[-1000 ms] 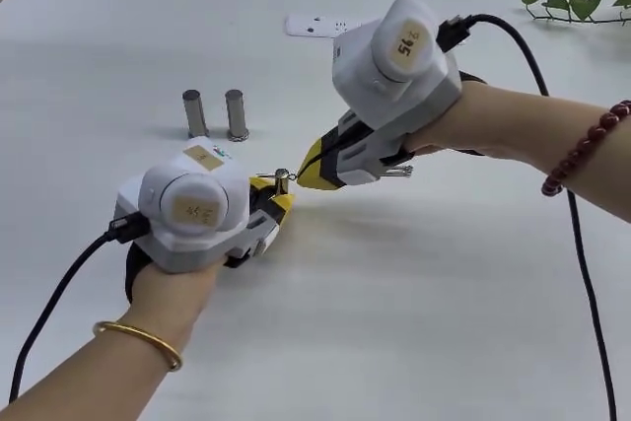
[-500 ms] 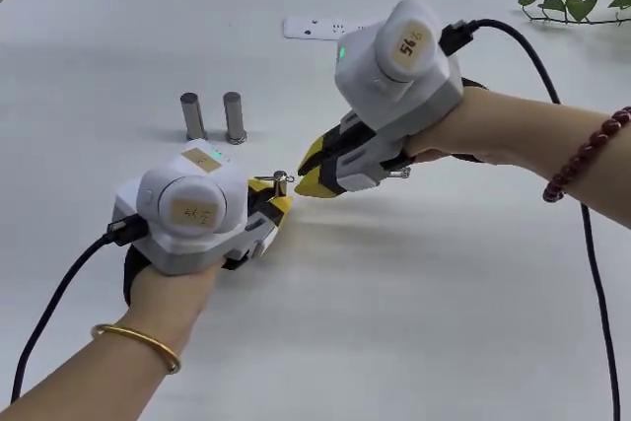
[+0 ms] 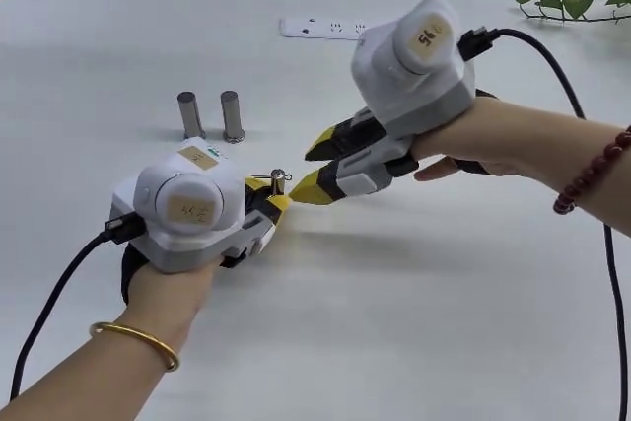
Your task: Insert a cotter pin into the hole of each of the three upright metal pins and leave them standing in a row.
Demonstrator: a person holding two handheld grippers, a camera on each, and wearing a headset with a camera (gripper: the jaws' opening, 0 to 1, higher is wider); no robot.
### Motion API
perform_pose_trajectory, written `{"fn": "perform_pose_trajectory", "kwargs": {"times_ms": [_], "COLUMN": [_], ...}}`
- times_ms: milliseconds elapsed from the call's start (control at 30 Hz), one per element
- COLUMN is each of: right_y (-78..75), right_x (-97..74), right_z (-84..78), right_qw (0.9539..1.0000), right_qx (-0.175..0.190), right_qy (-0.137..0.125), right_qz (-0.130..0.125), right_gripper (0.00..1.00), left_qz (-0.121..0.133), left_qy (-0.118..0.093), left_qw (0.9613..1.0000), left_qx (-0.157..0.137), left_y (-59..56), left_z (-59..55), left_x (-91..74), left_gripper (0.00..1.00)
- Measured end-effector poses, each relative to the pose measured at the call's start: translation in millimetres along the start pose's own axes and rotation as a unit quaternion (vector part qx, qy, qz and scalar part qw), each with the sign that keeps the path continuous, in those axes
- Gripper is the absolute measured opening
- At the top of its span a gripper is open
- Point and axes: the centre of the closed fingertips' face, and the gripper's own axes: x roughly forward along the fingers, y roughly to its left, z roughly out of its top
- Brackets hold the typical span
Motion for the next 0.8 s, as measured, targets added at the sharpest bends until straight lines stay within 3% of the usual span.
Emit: {"fn": "perform_pose_trajectory", "kwargs": {"times_ms": [400,800], "right_y": [-2.5,-9.0], "right_x": [-11.4,-27.1], "right_z": [-8.3,-20.5], "right_qw": [0.9987,0.995], "right_qx": [0.039,0.078], "right_qy": [-0.024,-0.044], "right_qz": [-0.02,-0.044], "right_gripper": [0.36,0.36], "left_qz": [0.0,0.0], "left_qy": [0.003,-0.005], "left_qw": [1.0,1.0], "left_qx": [0.002,0.003], "left_y": [2.5,23.8], "left_z": [0.5,5.9], "left_x": [0.8,-8.1], "left_gripper": [0.05,0.05]}}
